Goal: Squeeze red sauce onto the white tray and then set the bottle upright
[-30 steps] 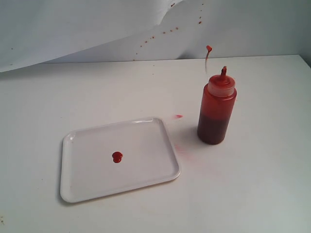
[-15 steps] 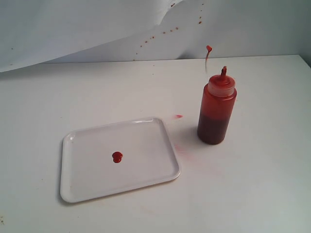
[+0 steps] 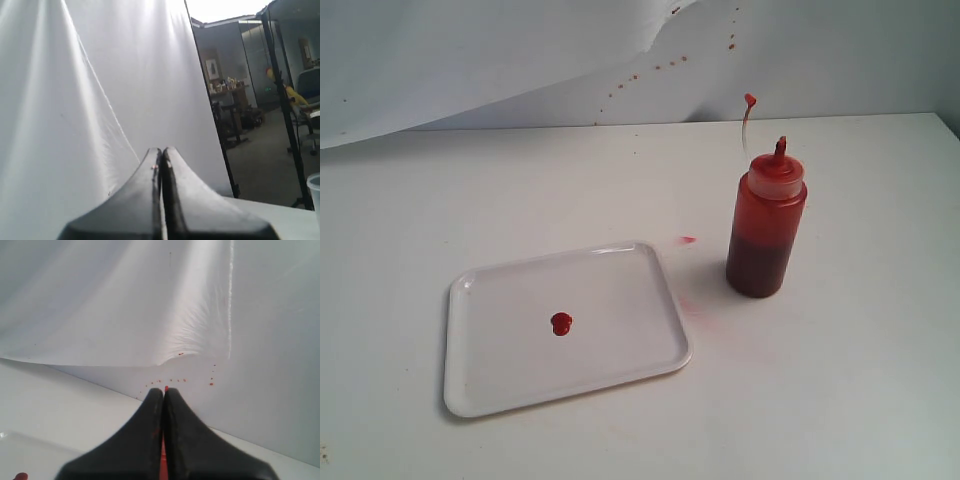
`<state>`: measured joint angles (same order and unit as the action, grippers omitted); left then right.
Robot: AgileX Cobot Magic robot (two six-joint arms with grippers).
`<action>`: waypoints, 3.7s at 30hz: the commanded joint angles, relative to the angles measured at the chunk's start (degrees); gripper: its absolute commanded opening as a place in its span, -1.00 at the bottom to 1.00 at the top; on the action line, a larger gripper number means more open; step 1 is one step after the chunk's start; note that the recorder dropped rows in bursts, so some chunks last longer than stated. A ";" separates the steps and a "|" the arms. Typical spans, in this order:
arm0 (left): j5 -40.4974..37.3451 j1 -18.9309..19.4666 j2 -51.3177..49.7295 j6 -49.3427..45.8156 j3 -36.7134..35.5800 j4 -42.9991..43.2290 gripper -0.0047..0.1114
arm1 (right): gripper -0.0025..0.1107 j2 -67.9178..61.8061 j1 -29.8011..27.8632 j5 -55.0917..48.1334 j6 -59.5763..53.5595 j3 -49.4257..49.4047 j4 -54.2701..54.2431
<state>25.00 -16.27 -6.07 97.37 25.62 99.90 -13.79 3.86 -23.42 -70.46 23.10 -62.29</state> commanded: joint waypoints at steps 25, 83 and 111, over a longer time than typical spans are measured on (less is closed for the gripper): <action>-4.48 -0.39 6.07 15.07 -3.83 0.04 -0.89 | -0.96 0.22 -0.39 0.06 0.06 0.05 0.26; -45.54 4.48 6.07 -103.77 -25.62 -102.39 -0.89 | -0.96 0.22 -0.39 0.06 0.06 0.05 0.26; -45.54 11.72 6.07 -103.77 -25.62 -102.39 -0.89 | -0.96 0.22 -0.39 0.06 0.06 0.05 0.26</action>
<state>-21.37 -4.72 -0.12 -6.28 0.23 -1.95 -13.79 3.86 -23.42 -70.46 23.10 -62.29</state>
